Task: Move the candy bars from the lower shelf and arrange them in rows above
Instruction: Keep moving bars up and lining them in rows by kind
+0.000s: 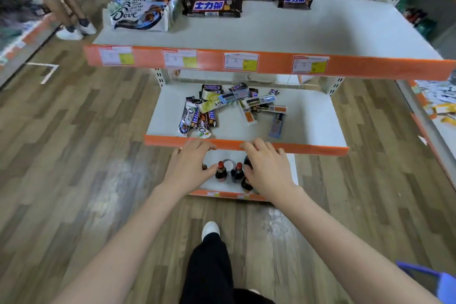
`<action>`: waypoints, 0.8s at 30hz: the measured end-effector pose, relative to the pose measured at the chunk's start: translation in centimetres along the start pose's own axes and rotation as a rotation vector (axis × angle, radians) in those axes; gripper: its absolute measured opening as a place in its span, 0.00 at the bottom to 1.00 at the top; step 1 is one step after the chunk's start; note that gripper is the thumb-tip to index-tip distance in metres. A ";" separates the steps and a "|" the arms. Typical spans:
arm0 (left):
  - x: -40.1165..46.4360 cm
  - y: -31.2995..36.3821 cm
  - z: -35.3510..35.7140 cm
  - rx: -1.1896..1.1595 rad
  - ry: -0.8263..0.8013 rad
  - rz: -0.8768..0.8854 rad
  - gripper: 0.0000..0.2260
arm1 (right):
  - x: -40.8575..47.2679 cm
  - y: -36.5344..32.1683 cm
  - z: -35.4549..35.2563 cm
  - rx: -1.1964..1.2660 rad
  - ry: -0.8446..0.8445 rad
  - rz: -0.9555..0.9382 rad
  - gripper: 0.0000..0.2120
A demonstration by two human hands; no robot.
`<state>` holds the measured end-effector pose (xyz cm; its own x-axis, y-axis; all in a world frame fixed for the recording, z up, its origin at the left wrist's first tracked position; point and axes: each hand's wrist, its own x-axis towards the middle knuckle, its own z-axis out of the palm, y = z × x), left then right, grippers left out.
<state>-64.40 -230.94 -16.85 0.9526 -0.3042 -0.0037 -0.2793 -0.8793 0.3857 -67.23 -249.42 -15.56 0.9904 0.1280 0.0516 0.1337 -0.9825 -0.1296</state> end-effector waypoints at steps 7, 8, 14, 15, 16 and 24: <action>1.9 -2.2 1.4 -0.077 -0.004 -0.067 0.17 | 2.4 -1.3 2.7 0.069 -0.049 -0.008 0.17; 2.3 -2.6 1.6 -0.100 0.002 -0.077 0.17 | 2.9 -1.5 3.1 0.084 -0.058 -0.007 0.18; 4.7 -5.1 3.3 -0.146 0.032 -0.146 0.17 | 6.5 -2.6 5.3 0.086 -0.132 -0.006 0.20; 5.0 -5.5 3.5 -0.149 0.035 -0.159 0.18 | 7.1 -2.7 5.6 0.089 -0.144 -0.011 0.21; 5.4 -6.0 3.8 -0.147 0.038 -0.171 0.18 | 7.8 -2.8 6.0 0.092 -0.147 -0.021 0.22; 8.9 -9.5 5.5 -0.020 0.027 -0.193 0.18 | 13.2 -2.3 8.9 0.067 -0.152 -0.081 0.21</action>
<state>-53.93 -227.28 -25.59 0.9912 -0.1202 -0.0550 -0.0886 -0.9130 0.3983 -54.16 -244.30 -23.43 0.9694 0.2304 -0.0847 0.2103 -0.9575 -0.1975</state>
